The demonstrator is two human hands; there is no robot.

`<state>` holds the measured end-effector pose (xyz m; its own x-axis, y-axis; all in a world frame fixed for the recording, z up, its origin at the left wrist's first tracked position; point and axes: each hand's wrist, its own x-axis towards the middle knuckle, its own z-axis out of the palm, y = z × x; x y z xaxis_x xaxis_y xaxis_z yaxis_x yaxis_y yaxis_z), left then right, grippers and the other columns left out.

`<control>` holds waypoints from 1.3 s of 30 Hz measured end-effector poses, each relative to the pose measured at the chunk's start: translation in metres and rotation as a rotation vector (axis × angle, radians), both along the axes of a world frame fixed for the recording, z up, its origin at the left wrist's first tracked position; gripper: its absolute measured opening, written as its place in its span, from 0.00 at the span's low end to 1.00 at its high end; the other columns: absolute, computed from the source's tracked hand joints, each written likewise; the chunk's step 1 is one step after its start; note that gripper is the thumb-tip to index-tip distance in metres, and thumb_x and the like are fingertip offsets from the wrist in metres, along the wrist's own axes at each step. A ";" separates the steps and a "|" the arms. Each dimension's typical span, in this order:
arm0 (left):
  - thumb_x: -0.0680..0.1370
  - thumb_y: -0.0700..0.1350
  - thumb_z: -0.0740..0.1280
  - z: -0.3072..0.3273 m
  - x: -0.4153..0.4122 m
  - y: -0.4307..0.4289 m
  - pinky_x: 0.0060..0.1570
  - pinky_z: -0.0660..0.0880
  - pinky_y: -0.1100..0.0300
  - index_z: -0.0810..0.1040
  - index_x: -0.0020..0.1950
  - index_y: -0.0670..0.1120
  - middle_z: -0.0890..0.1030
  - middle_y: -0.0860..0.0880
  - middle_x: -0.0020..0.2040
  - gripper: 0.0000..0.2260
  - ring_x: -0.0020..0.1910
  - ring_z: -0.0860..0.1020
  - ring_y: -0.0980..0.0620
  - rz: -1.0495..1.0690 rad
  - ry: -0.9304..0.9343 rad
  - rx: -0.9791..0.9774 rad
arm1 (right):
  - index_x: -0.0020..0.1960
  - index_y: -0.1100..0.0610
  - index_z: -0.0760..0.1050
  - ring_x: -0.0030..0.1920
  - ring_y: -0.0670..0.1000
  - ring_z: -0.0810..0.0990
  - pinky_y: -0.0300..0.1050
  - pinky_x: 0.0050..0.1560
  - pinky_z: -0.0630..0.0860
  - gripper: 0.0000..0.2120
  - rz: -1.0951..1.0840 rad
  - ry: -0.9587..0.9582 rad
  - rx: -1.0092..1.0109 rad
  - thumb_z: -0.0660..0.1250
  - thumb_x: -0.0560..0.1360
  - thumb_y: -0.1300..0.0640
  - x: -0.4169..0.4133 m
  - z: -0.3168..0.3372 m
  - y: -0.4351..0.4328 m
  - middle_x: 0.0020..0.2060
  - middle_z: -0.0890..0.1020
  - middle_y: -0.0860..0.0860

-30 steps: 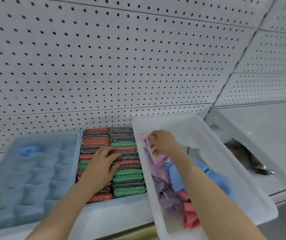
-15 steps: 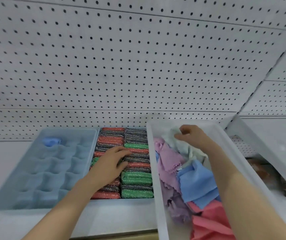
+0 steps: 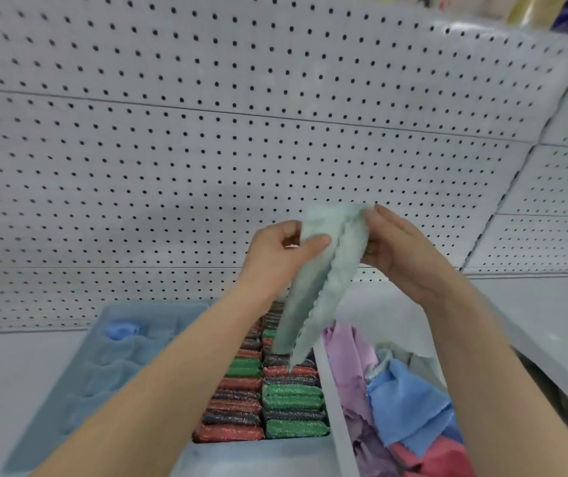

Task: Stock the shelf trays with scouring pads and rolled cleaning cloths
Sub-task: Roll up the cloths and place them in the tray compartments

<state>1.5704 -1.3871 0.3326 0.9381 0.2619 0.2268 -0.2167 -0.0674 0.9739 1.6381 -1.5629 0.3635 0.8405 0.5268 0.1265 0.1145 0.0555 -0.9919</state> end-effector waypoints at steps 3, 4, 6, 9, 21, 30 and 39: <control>0.74 0.45 0.73 0.013 -0.009 0.012 0.47 0.80 0.46 0.84 0.47 0.47 0.85 0.45 0.45 0.03 0.42 0.84 0.46 0.031 -0.047 0.028 | 0.60 0.52 0.76 0.44 0.50 0.83 0.44 0.44 0.78 0.24 -0.056 0.019 -0.075 0.61 0.73 0.37 -0.012 0.008 0.014 0.48 0.84 0.50; 0.75 0.46 0.73 0.016 -0.014 0.017 0.47 0.80 0.46 0.84 0.47 0.47 0.85 0.45 0.44 0.04 0.42 0.84 0.45 0.037 -0.059 0.046 | 0.60 0.50 0.76 0.44 0.49 0.84 0.43 0.43 0.77 0.22 -0.069 -0.016 -0.123 0.65 0.72 0.38 -0.016 0.008 0.018 0.49 0.84 0.49; 0.75 0.47 0.73 0.020 -0.022 0.026 0.46 0.81 0.46 0.84 0.48 0.49 0.85 0.48 0.43 0.04 0.42 0.84 0.46 0.053 -0.064 0.067 | 0.59 0.49 0.77 0.47 0.49 0.84 0.43 0.44 0.77 0.19 -0.106 -0.099 -0.191 0.73 0.70 0.46 -0.020 0.006 0.027 0.51 0.84 0.48; 0.76 0.46 0.72 0.022 -0.031 0.041 0.46 0.82 0.45 0.84 0.47 0.50 0.86 0.50 0.43 0.03 0.41 0.84 0.46 0.080 -0.071 0.072 | 0.54 0.56 0.80 0.44 0.51 0.85 0.43 0.43 0.79 0.12 -0.135 -0.171 -0.193 0.74 0.72 0.62 -0.025 0.007 0.039 0.46 0.86 0.52; 0.73 0.46 0.74 0.019 -0.057 0.079 0.51 0.80 0.46 0.84 0.45 0.47 0.85 0.47 0.43 0.04 0.45 0.82 0.44 0.331 -0.113 0.069 | 0.37 0.61 0.78 0.25 0.49 0.74 0.41 0.27 0.71 0.14 -0.272 -0.382 -0.277 0.76 0.70 0.51 -0.044 0.024 0.069 0.29 0.79 0.56; 0.75 0.45 0.73 0.022 -0.067 0.062 0.43 0.78 0.58 0.85 0.43 0.50 0.85 0.53 0.38 0.02 0.37 0.80 0.57 0.341 -0.242 0.110 | 0.42 0.61 0.80 0.30 0.50 0.84 0.38 0.29 0.78 0.06 -0.117 -0.143 -0.013 0.70 0.76 0.60 -0.068 0.022 0.112 0.30 0.84 0.53; 0.78 0.46 0.69 0.016 -0.071 0.067 0.30 0.63 0.66 0.81 0.34 0.50 0.71 0.56 0.24 0.12 0.27 0.65 0.60 0.314 -0.235 0.111 | 0.44 0.62 0.82 0.32 0.50 0.84 0.38 0.28 0.76 0.06 -0.156 -0.167 0.013 0.72 0.74 0.59 -0.074 0.019 0.119 0.33 0.85 0.55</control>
